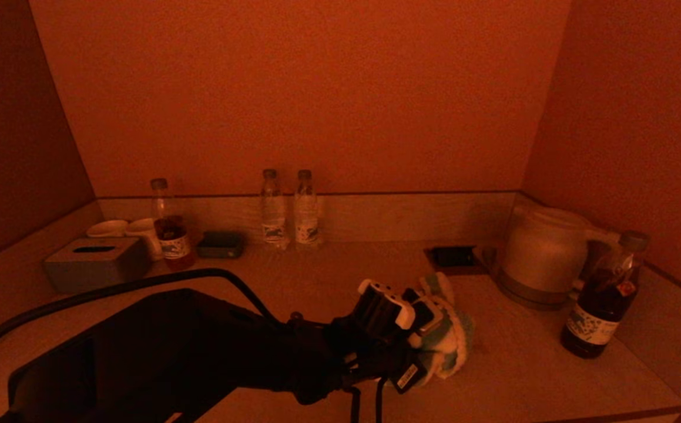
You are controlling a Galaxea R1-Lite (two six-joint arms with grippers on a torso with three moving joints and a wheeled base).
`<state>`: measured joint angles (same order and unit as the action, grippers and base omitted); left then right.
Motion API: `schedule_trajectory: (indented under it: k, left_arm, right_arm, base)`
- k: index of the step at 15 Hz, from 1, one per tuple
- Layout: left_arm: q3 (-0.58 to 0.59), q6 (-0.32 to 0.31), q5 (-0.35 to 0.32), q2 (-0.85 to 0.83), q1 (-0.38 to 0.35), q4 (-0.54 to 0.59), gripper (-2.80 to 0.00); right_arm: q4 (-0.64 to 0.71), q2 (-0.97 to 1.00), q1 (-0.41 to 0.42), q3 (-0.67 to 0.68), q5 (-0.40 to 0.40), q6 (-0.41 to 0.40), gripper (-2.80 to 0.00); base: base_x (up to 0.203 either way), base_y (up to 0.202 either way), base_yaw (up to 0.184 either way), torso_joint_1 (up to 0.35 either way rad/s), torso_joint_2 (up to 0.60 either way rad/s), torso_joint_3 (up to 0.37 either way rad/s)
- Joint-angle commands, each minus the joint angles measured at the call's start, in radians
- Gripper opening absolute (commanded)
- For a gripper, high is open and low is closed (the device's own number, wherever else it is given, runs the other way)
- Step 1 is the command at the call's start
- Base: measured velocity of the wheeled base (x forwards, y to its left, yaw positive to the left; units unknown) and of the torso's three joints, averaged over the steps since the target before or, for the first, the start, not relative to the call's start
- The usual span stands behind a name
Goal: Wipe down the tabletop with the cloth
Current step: Sweep the stains on the table
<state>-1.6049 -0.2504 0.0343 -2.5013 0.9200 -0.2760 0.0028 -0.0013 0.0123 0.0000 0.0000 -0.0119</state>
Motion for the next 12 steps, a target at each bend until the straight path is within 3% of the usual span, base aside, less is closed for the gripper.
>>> schedule_trajectory:
  k: [1,7,12]
  left_arm:
    - [0.046,-0.002,0.017,0.03,-0.028,-0.003,-2.8]
    - [0.137,-0.004,0.089,0.071,-0.126,-0.005,-2.8]
    - [-0.006,0.028,0.164,-0.026,-0.145,-0.005,-2.8]
  right_arm:
    - [0.0,0.001,0.0,0.0,0.0,0.0,-2.8]
    - [0.0,0.001,0.0,0.0,0.0,0.0,-2.8]
    - [0.0,0.001,0.0,0.0,0.0,0.0,-2.8]
  base:
    - [0.0,0.0,0.0,0.0,0.0,0.0]
    - [0.0,0.0,0.0,0.0,0.0,0.0]
    - [0.0,0.0,0.0,0.0,0.0,0.0]
